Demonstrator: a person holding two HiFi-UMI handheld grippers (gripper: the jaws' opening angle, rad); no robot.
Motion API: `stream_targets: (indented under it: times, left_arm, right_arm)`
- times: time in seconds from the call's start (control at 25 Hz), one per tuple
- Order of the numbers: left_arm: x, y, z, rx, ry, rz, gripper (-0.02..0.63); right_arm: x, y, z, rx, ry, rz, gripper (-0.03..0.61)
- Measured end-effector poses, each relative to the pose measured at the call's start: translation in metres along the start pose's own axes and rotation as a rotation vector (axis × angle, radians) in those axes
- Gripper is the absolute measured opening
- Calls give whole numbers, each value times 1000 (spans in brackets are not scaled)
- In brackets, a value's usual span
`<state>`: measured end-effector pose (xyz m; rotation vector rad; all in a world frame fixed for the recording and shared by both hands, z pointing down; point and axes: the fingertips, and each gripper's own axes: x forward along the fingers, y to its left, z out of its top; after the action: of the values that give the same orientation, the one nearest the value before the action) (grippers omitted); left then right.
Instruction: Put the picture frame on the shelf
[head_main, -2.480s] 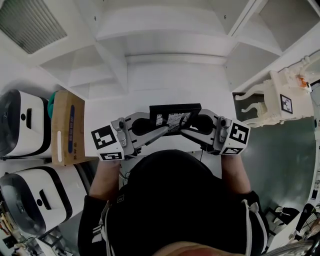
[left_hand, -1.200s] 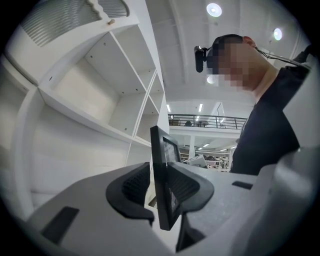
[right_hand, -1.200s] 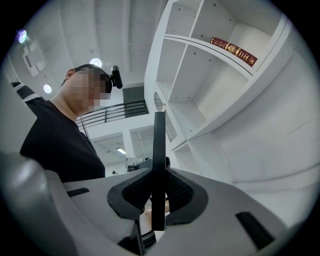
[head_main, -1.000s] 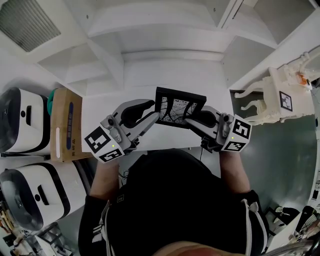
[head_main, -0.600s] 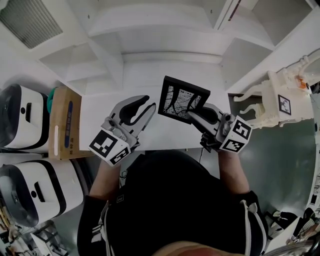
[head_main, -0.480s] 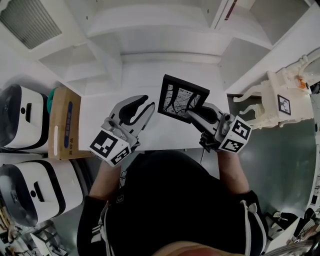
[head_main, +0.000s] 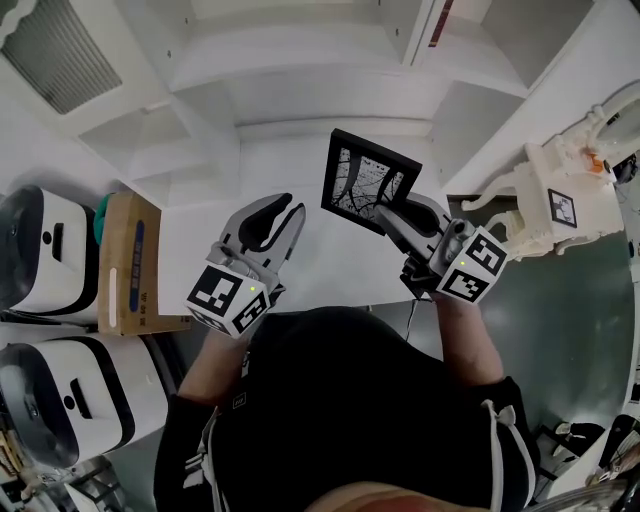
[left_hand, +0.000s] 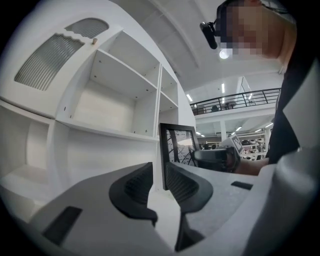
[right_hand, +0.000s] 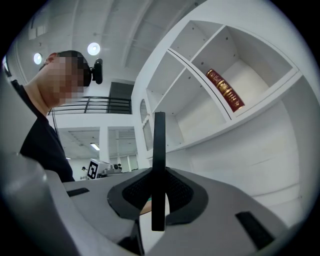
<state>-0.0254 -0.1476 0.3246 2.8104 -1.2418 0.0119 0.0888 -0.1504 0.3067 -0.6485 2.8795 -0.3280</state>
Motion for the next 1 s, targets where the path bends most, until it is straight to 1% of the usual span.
stream_targets:
  times: [0.12, 0.24, 0.36, 0.52, 0.8, 1.0]
  left_arm:
    - [6, 16, 5, 28, 22, 24, 83]
    - [5, 31, 14, 48, 19, 32, 83]
    - [2, 39, 22, 64, 14, 9, 83]
    - [-6, 54, 26, 83, 25, -16, 83]
    - [-9, 75, 26, 66, 25, -45, 83]
    - [-13, 79, 20, 48, 36, -78, 83]
  right_arm:
    - [11, -7, 14, -1, -9, -51, 72]
    - [27, -10, 27, -12, -23, -108, 72]
    - [44, -11, 40, -33, -44, -164, 72]
    - [67, -12, 56, -55, -60, -213, 72]
    - [90, -26, 94, -114, -63, -279, 72]
    - [96, -49, 125, -139, -98, -365, 72]
